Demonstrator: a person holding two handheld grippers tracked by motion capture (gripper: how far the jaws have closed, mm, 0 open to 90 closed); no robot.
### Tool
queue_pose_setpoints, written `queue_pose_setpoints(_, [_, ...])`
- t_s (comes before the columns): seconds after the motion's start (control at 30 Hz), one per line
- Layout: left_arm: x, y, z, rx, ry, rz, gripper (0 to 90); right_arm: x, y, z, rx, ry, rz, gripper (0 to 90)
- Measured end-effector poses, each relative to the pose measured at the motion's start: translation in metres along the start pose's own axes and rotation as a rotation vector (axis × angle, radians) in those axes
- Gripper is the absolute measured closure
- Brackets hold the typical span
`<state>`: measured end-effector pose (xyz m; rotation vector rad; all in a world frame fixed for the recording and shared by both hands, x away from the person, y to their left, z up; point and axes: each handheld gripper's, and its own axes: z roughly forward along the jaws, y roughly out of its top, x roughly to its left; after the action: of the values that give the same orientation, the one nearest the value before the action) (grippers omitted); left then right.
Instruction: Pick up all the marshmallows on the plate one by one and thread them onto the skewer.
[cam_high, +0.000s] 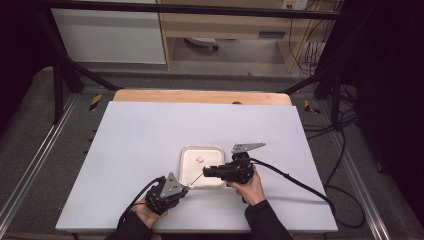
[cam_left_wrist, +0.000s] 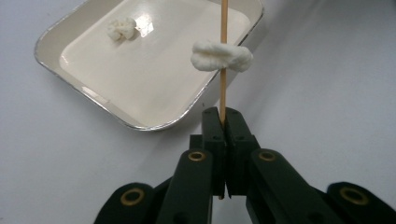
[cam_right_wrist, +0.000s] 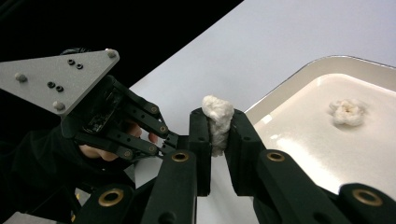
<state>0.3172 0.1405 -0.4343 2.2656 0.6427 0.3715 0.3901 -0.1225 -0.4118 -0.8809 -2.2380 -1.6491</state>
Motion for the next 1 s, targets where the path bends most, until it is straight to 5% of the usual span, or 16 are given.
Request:
queue_pose_setpoints(0.13, [0.004,0.0,-0.002,-0.054,-0.047,-0.044,89.0,0.003,0.003,-0.004,-0.044,-0.016,-0.015,70.6])
queue_pose_setpoints(0.47, [0.006,-0.002,-0.002,-0.069,-0.046,-0.07,88.9,0.008,0.006,-0.013,-0.098,-0.078,-0.079,37.1])
queue_pose_setpoints(0.53, [0.006,-0.002,-0.002,-0.071,-0.049,-0.075,88.9,0.009,0.009,-0.018,-0.131,-0.084,-0.08,38.3])
queue_pose_setpoints(0.7, [0.006,-0.002,-0.002,-0.077,-0.058,-0.078,88.9,0.008,0.014,-0.023,-0.169,-0.071,-0.067,60.0])
queue_pose_setpoints(1.0, [0.004,-0.002,-0.001,-0.07,-0.064,-0.068,88.9,0.004,0.011,-0.014,-0.144,-0.034,-0.043,77.7])
